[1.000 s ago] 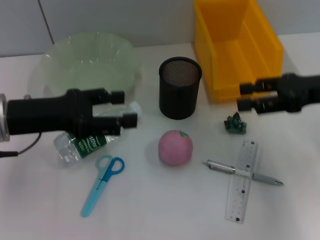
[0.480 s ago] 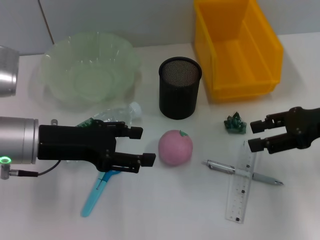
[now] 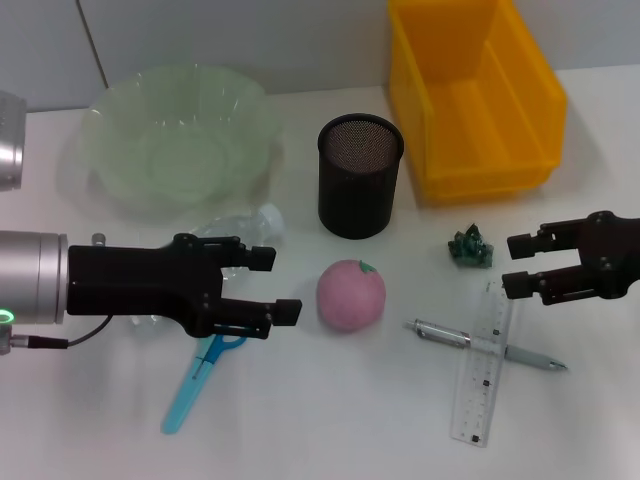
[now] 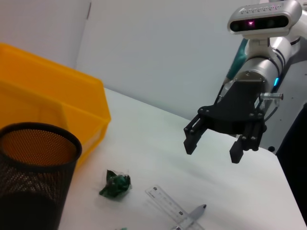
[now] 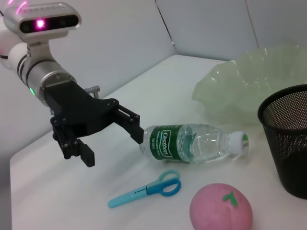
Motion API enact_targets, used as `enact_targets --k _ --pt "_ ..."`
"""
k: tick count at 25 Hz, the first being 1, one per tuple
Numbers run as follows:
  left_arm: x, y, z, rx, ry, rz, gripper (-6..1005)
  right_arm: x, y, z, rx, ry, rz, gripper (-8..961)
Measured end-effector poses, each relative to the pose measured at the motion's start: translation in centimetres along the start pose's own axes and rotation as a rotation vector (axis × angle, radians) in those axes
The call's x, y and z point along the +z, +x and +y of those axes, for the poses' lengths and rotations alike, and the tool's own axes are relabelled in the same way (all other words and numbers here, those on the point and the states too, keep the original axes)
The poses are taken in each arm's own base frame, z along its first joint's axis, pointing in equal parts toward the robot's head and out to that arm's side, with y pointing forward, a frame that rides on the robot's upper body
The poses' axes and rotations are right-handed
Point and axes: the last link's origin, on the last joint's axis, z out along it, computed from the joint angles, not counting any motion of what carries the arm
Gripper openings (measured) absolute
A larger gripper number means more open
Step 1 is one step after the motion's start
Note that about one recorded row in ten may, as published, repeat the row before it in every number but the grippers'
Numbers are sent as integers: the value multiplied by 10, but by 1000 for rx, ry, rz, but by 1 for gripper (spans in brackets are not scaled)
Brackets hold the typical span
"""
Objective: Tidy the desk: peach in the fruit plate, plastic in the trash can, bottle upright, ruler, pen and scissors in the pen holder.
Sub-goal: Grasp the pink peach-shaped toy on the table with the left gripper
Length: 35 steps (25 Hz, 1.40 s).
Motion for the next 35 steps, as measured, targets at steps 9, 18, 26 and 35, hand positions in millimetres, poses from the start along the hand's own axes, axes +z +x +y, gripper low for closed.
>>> enact_targets --k 9,18,26,35 --pt "3 -2 1 -15 -12 0 804 2 0 0 -12 2 -2 740" --pt "37 22 -9 122 29 -29 798 6 -3 -2 -23 6 14 740" --pt "87 25 -17 251 120 -185 792 7 -3 -4 -21 16 18 741" --pt "107 12 -20 312 174 -278 786 6 -3 -5 -18 21 18 741"
